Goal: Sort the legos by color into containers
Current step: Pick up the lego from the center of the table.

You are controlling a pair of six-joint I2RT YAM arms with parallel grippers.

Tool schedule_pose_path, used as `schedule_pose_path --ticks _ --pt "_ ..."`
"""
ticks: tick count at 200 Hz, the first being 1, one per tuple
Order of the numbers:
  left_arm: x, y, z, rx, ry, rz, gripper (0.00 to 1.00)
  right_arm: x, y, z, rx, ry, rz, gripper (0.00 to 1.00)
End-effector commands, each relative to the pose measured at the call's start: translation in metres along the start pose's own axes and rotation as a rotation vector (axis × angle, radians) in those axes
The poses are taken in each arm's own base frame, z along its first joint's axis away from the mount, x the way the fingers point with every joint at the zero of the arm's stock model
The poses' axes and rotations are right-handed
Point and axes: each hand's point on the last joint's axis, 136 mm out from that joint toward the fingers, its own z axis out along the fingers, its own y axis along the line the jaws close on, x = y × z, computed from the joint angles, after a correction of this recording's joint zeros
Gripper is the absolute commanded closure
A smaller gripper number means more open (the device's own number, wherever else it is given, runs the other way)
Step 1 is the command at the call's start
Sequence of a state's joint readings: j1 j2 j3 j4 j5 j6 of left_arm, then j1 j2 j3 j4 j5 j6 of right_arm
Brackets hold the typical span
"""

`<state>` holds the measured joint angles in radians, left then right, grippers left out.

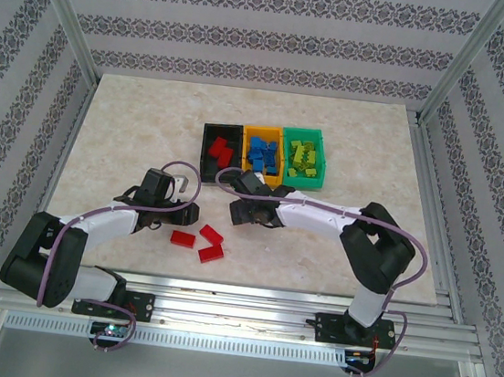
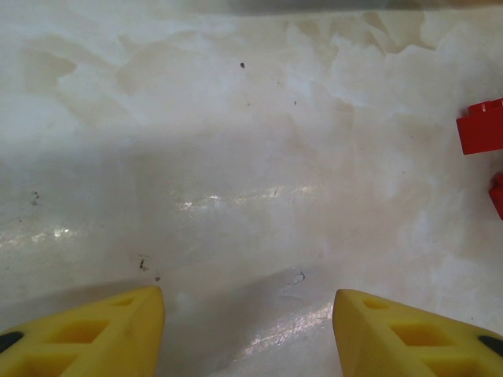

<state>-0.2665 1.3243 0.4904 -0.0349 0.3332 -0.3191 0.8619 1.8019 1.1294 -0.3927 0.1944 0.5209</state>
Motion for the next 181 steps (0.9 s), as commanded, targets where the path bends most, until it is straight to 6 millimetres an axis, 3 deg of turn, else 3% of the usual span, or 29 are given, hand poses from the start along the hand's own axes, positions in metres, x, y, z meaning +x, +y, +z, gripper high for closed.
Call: schedule_pose_path --ticks 1,25,45,72,94,137,181 --pt "-0.015 -0.004 -0.003 0.016 -0.044 -0.001 0.41 0.016 -0.009 0.014 0.054 0.048 -0.023 0.20" --pt "-0.015 -0.003 -0.003 0.015 -0.045 -0.001 0.41 0.021 -0.012 0.021 0.072 0.064 -0.028 0.21" --pt "-0.015 -0.004 -0.003 0.017 -0.045 -0.001 0.41 0.021 -0.009 0.021 0.051 0.065 -0.027 0.29" --pt "-0.015 -0.004 -0.003 0.018 -0.045 -0.001 0.41 0.014 -0.007 0.013 0.037 0.044 -0.032 0.45" --pt "-0.015 -0.004 -0.003 0.017 -0.045 -0.001 0.41 0.004 -0.005 0.000 0.023 0.014 -0.043 0.46" --pt "-0.015 -0.004 -0.002 0.018 -0.046 -0.001 0.41 -0.043 0.014 -0.032 -0.038 -0.092 -0.088 0.45" --pt "-0.015 -0.003 -0.002 0.013 -0.045 -0.001 0.41 -0.108 0.034 -0.036 -0.116 -0.156 -0.105 0.44"
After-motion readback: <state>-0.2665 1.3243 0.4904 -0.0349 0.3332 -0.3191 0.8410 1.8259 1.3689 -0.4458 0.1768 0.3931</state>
